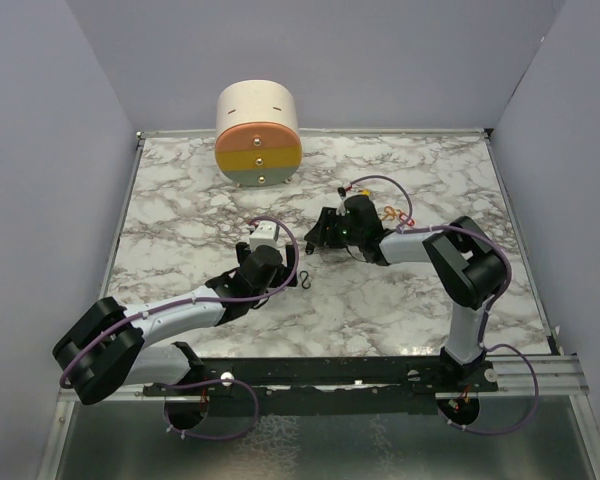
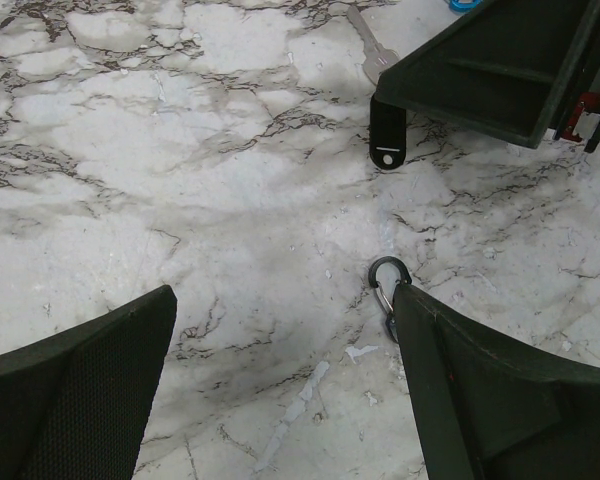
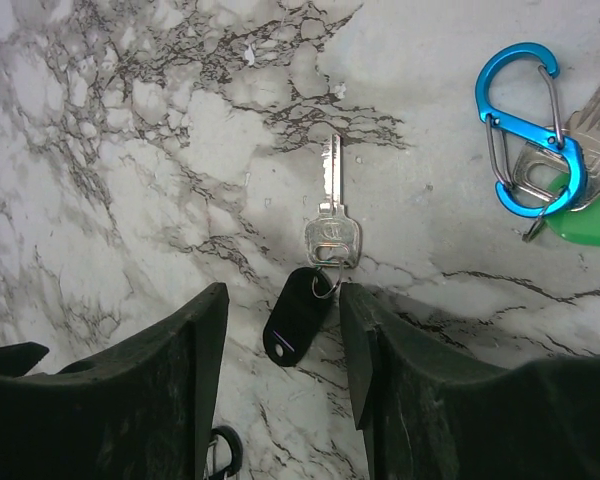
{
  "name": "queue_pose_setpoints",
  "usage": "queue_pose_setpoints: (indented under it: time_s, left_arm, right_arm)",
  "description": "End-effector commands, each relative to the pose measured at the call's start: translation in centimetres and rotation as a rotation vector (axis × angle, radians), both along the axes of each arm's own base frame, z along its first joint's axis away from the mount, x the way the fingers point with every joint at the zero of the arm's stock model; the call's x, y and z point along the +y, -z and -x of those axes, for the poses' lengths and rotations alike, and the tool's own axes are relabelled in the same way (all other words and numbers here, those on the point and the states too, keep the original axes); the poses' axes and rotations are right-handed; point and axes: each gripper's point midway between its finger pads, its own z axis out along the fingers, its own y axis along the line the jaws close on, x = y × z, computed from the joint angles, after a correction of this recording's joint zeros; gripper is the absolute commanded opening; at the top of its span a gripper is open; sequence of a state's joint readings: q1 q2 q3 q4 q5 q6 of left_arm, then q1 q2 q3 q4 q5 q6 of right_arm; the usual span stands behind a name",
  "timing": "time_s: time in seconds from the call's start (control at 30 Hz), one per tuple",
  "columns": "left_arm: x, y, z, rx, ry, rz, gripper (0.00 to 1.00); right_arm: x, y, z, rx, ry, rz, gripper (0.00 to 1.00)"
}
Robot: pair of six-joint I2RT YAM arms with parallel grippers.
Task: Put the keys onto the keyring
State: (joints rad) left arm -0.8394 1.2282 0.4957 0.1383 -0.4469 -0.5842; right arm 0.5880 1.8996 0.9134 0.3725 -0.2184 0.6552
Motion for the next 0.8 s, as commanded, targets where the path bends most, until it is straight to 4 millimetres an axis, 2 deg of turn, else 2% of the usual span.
queue_pose_setpoints:
  time_s: [0.0,0.3,0.53,0.77]
  left_arm:
    - [0.3,-0.1,0.0,-0.009,-0.006,-0.009,0.91]
    - [0.3,0.3,0.1,-0.003,-0.004,-0.011,0.92]
    - [0.4,0.4,0.1,-0.003,-0.006,-0.015,0.91]
    - [0.5,0.5,0.1,-0.001,-0.007,-0.017,0.91]
  right_arm:
    - [0.6,1.1,0.0,0.046,0.012,-0.016,0.49]
    - [0.0,1.7,-0.4,0.062,0.07,-0.006,0.46]
    - [0.0,2.5,-0.3,0.081,0.071,0.004,0.34]
    - [-0.5,2.8,-0.5,0.083,0.095,0.024,0.27]
